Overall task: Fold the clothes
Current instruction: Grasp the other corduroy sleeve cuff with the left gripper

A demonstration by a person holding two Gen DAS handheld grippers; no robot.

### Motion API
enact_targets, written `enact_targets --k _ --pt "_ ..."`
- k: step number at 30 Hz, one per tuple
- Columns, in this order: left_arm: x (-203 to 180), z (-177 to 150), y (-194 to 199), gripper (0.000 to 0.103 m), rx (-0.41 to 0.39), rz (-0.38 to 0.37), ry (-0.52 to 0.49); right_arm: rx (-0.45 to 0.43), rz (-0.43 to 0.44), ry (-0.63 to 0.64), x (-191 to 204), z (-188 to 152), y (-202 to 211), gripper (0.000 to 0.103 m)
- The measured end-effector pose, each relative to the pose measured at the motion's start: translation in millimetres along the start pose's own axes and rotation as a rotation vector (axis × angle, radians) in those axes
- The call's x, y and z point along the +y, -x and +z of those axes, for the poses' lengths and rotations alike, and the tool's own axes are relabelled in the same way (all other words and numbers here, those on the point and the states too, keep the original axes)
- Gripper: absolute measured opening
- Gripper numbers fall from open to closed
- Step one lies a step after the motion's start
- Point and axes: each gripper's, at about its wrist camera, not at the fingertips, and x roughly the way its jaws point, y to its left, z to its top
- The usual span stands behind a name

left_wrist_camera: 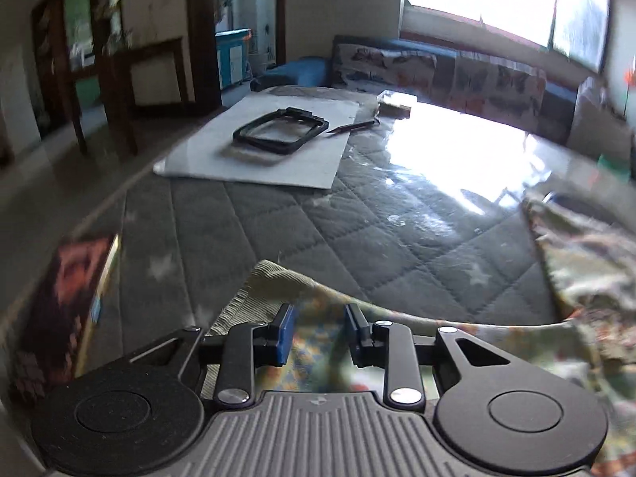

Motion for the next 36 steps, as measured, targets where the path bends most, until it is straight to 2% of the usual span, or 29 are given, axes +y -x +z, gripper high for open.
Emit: enact_targets --k 3,6,9,12,14,19,22,24,26,28,29,34,36 --pt "-11 4 -10 0.032 -0.043 0.087 -0.074 -0.005 -0.002 -0.006 -1 -1 -1 0.073" --pt "-10 7 -14 0.034 -0.057 0.093 -0.065 -0.006 -0.004 -0.005 0 -1 -1 0.074" --pt "-8 8 -17 0.046 -0.078 0.135 -0.066 -0.002 -0.004 -0.001 0 -1 -2 0.075" --pt "7 10 -11 0.046 -0.053 0.093 0.02 0.001 -0.009 0.004 1 0 -2 0.075" --pt "14 7 3 0.049 -0.069 0.079 0.075 0.001 -0.009 0.004 1 0 -2 0.075" --pt "31 -15 39 0.073 -0.117 0.128 0.221 -0.002 -0.007 0.013 4 2 -3 0.076" --pt "43 -28 45 0.083 -0.101 0.156 0.318 -0.004 -0.004 0.017 5 2 -4 0.076" --pt "46 -33 42 0.083 -0.073 0.139 0.344 -0.005 -0.003 0.02 6 3 -4 0.076" --pt "44 -33 35 0.081 -0.048 0.143 0.336 -0.006 -0.001 0.025 8 3 -4 0.076" --pt "43 -33 31 0.071 -0.048 0.143 0.34 -0.01 0.001 0.031 10 3 -3 0.076" --pt "42 -32 31 0.07 -0.05 0.143 0.343 -0.012 0.003 0.033 11 3 -2 0.076" --pt "37 -29 28 0.023 -0.06 0.129 0.306 -0.017 0.008 0.033 13 1 0 0.076" --pt "38 -28 29 0.011 -0.059 0.09 0.325 -0.021 0.009 0.028 12 2 1 0.075"
